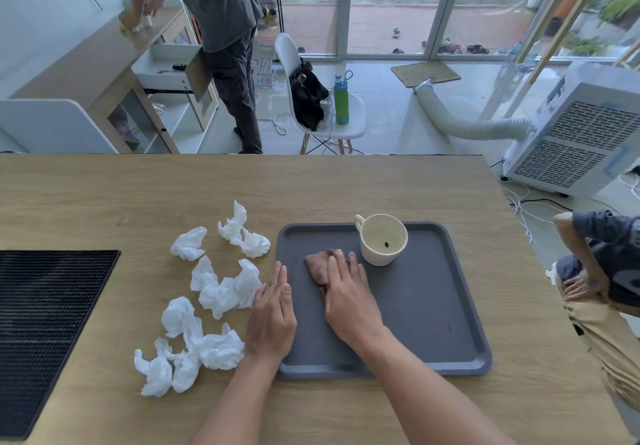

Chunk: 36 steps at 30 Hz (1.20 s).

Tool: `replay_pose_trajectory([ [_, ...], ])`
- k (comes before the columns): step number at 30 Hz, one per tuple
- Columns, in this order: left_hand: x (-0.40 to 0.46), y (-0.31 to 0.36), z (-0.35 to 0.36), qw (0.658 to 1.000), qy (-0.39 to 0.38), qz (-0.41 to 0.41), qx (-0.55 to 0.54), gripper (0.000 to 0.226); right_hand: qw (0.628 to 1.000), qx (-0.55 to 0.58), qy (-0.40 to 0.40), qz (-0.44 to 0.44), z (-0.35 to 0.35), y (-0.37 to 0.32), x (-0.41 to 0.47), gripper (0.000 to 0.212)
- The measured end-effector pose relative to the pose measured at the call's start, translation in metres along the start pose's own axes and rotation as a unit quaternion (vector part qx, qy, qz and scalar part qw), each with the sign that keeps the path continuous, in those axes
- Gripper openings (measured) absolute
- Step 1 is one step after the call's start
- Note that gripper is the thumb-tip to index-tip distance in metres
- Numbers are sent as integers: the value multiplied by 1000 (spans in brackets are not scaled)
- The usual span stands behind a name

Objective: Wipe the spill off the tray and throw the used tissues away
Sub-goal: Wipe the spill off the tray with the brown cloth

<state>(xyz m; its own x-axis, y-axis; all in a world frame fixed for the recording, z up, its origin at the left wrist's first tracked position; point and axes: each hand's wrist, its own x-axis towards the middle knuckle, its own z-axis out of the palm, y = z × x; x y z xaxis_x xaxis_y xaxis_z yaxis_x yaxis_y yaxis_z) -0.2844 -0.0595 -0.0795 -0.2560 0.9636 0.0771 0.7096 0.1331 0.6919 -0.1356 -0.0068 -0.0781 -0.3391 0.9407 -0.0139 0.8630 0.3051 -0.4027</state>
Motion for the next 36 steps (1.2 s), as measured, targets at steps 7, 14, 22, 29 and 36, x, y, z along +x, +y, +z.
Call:
replay_pose_trajectory([
  [7, 0, -2, 1, 1000, -10, -11, -4, 54, 998, 50, 17, 30, -10, 4, 23, 64],
  [14, 0, -4, 2, 1000, -15, -13, 0, 56, 996, 83, -28, -35, -22, -12, -3, 60],
  [22, 1, -3, 2, 1000, -14, -12, 2, 56, 998, -10, -19, -62, -22, 26, -21, 64],
  [29, 0, -1, 1, 1000, -13, -8, 12, 57, 999, 3, -11, -44, -10, -2, -18, 67],
  [36, 1, -3, 1, 1000, -8, -4, 20, 57, 999, 3, 53, 8, 2, 19, -10, 66],
])
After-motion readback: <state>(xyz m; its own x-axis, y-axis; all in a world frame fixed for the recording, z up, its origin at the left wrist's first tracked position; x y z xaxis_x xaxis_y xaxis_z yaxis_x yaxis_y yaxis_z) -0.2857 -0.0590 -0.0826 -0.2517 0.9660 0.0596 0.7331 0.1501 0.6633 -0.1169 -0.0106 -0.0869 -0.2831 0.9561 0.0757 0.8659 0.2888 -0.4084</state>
